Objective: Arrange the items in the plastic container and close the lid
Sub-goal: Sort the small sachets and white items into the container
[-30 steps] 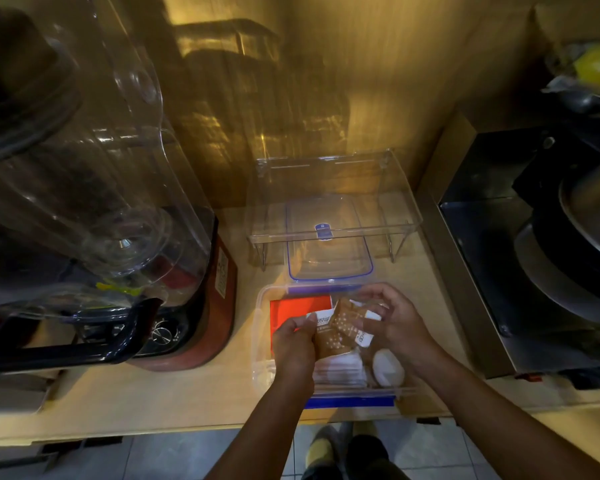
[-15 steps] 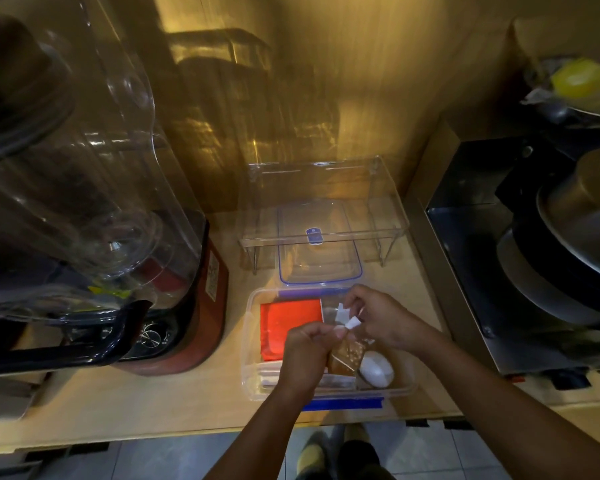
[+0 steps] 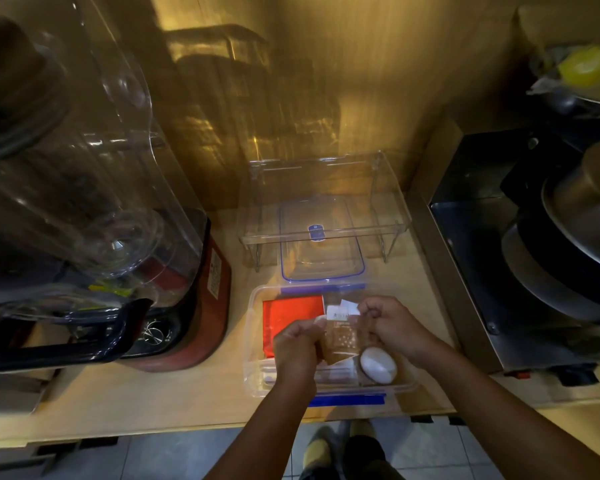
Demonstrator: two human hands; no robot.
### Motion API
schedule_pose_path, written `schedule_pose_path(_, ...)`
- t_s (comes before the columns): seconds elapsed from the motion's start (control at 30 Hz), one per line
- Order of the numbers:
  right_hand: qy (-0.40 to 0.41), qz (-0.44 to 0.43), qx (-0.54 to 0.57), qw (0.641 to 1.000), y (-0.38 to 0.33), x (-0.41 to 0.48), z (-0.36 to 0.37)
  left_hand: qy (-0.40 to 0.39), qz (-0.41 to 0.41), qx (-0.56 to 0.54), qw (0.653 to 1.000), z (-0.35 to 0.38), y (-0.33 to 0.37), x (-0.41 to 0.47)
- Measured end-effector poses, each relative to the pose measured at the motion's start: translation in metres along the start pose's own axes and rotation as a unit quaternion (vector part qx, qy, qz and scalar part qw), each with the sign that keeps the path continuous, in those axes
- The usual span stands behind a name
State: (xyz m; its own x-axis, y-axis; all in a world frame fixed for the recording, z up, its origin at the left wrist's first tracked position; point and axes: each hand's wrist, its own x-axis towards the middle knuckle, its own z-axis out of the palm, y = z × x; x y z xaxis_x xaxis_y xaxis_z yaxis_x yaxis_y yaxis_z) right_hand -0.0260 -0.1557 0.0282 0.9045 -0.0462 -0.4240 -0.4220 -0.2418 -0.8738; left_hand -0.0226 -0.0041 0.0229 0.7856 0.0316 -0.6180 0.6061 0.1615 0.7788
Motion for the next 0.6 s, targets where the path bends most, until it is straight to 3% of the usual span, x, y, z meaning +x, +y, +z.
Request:
schedule_pose_path(0.13,-0.022,-0.012,-0.071,0.997,0.007,0.001,0.0,-0.022,-0.048,-0.004,0.999,0.002,0.004,0.0)
schedule_pose_path(0.33,0.012,0.001,-0.026,1.0,0.015,0.005,0.002,-0.054,-0.055,0.005,0.997,0.006,0.001,0.0)
schedule_pose_path(0.6,0.048,-0.011,-0.046,0.998,0.025,0.007,0.004,-0.029,0.009,0.068,0.997,0.011,-0.005,0.001)
